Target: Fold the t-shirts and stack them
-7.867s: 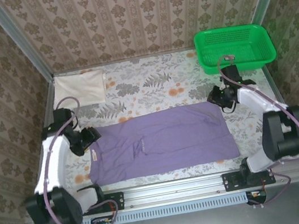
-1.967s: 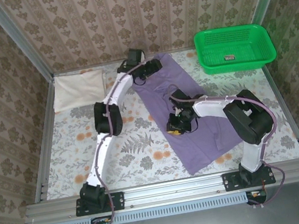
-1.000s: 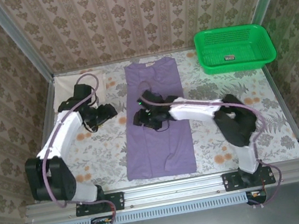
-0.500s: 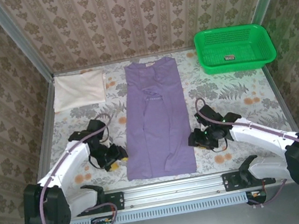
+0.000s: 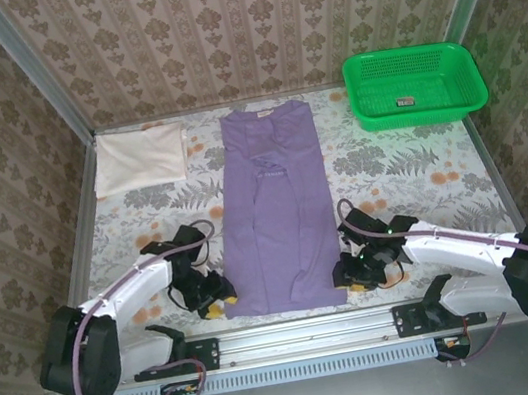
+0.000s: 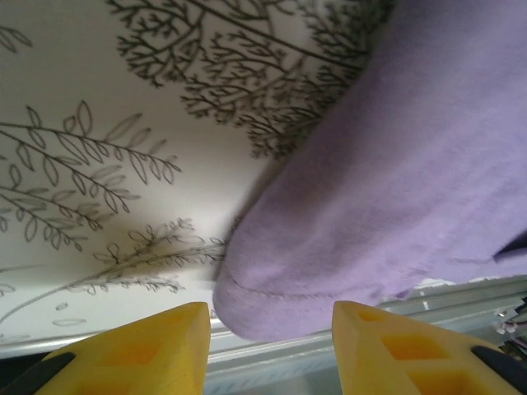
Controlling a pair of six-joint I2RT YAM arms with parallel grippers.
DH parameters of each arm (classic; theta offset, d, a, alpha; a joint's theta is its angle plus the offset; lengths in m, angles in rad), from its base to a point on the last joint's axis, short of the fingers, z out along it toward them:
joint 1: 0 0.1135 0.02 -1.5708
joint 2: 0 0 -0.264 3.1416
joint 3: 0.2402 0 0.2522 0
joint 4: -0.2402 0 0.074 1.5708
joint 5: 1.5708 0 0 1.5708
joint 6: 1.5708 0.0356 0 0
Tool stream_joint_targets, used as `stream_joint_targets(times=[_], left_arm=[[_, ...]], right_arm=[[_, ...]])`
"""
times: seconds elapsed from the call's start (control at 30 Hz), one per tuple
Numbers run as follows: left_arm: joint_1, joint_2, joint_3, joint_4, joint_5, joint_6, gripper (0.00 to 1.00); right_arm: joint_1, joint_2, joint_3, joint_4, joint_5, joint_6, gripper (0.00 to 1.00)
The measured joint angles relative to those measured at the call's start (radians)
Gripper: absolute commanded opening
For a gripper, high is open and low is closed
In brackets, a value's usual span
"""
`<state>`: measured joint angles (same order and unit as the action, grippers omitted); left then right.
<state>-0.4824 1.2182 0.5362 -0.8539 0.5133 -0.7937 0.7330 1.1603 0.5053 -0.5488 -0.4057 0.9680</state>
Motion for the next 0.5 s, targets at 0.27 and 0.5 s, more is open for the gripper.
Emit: stream_joint_targets(times=[0.27,0.5], left_arm=[[-0.016,0.056,-0.024,0.061,-0.004,0.0,0.41],[-0.016,0.088,-0.022,0.054,-0.015,-0.003,0.29]], right_arm=[[0.037,0.026,-0.029,0.016,0.0,0.039,0.39],[0.048,0.098,-0.001,0.016,-0.003,0.039,0.27]])
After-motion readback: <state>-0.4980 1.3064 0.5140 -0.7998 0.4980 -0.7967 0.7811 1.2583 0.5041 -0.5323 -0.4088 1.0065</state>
